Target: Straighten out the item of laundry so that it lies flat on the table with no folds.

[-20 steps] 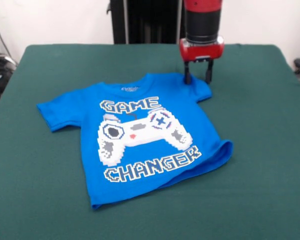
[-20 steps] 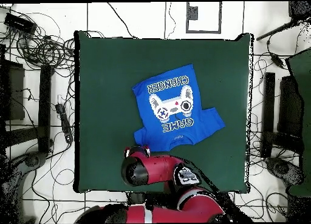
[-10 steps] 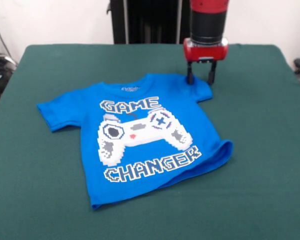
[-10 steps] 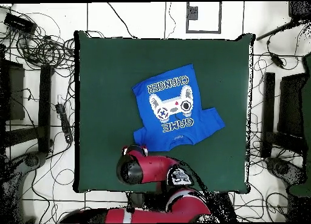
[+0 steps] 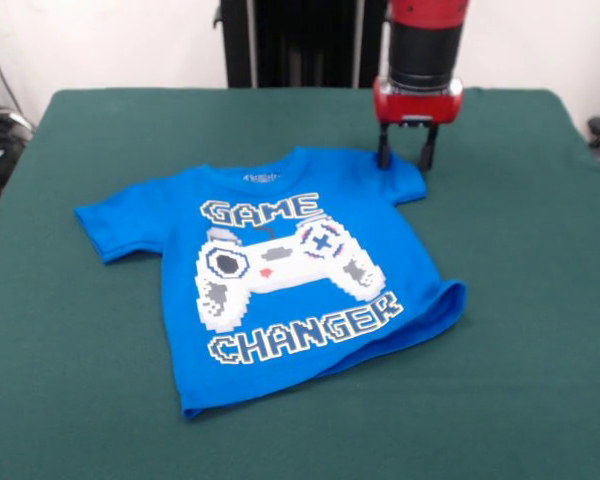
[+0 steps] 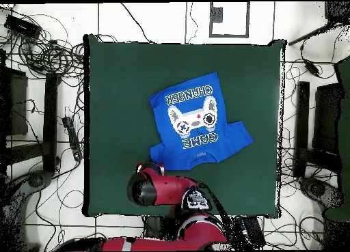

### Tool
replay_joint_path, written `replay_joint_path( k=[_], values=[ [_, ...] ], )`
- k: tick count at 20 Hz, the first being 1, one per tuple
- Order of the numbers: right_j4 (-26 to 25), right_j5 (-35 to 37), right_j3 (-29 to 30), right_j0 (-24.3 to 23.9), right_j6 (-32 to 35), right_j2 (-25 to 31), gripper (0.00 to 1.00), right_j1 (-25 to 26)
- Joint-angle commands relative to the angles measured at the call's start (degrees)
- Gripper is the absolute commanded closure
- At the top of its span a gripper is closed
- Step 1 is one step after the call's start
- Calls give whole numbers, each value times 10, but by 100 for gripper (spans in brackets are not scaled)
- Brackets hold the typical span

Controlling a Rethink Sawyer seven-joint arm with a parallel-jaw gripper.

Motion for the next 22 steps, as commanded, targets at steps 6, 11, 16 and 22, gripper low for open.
replay_joint_path(
  k=[6,11,16,22],
  values=[
    [80,-14,4,52,164,80,0,66],
    [96,-17,9,61,168,82,0,62],
    [83,-12,11,44,144,79,0,60],
    [68,17,24,27,123,70,0,31]
  ],
)
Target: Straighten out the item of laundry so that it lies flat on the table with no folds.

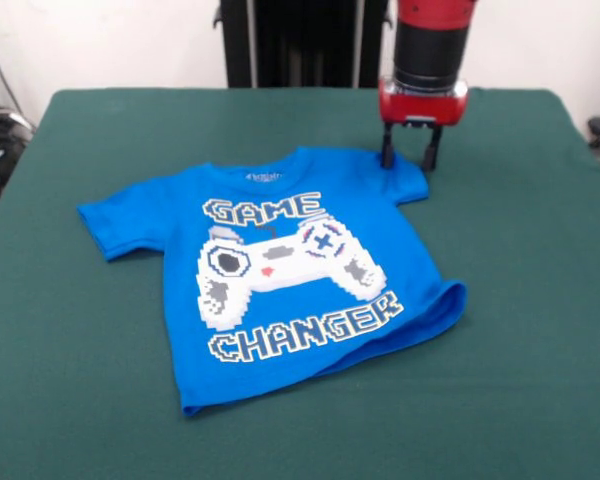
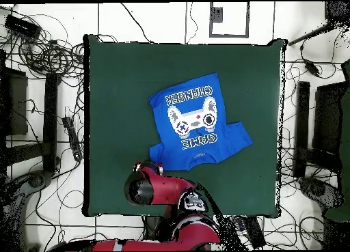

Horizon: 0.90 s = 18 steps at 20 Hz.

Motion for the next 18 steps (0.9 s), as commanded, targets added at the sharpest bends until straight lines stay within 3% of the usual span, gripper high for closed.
replay_joint_path(
  k=[1,9,18],
  values=[
    [20,21,19,9,118,76,0,28],
    [-3,36,13,-19,87,69,0,23],
    [-7,44,32,-20,84,48,0,-11]
  ],
)
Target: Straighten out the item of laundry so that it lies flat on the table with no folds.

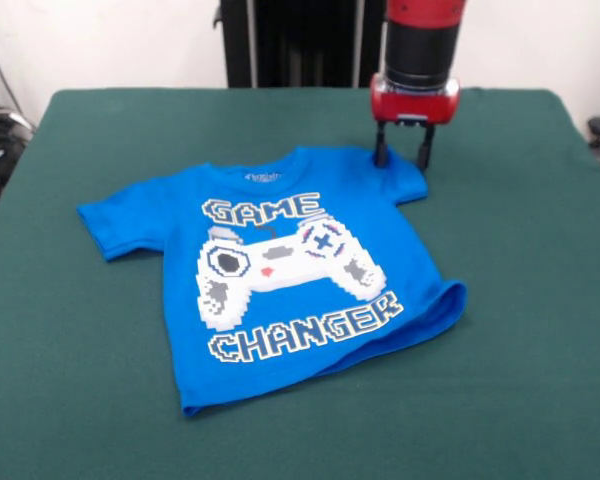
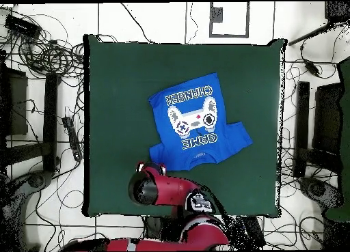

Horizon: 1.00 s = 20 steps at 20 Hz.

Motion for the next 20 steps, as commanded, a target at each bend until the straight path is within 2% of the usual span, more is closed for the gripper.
replay_joint_path(
  k=[1,13,20],
  values=[
    [-5,44,24,1,85,40,0,-6],
    [-10,84,52,-16,70,42,0,-62],
    [-36,100,20,-53,34,39,0,-52]
  ],
)
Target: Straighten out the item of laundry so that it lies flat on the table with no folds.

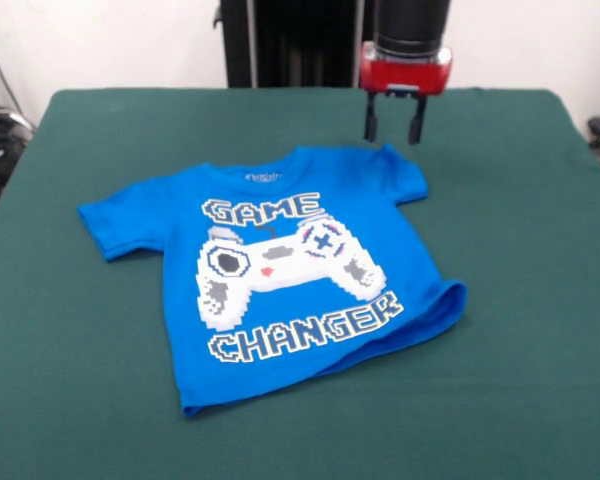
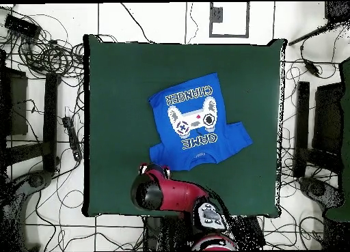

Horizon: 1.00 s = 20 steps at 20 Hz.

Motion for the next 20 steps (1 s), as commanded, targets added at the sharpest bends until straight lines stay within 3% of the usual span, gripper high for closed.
replay_joint_path(
  k=[1,13,20],
  values=[
    [-27,72,-20,-34,28,38,0,16],
    [-96,91,-134,-94,-9,45,0,83],
    [-136,89,-172,-117,-9,55,0,113]
  ],
)
